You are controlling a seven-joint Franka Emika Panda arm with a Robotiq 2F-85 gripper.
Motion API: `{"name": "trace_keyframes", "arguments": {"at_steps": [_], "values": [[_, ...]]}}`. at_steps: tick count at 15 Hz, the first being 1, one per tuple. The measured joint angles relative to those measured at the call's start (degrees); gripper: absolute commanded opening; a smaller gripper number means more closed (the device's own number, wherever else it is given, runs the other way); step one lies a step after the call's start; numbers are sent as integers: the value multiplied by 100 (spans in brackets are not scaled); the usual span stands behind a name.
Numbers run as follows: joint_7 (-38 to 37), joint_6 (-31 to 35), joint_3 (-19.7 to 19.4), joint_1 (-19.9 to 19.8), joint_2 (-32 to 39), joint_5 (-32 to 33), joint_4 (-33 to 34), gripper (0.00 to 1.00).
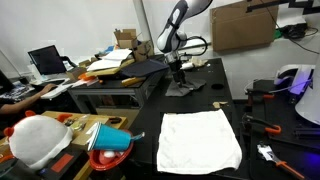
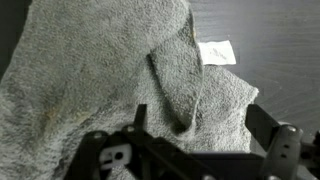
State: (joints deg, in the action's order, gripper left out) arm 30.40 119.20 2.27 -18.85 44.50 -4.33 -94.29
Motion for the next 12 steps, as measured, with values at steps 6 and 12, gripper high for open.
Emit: {"name": "trace_keyframes", "arguments": {"at_steps": [6,12], "values": [[543,32,-6,37,263,366,256,34],[883,43,-12,33,264,391,356,0]]}}
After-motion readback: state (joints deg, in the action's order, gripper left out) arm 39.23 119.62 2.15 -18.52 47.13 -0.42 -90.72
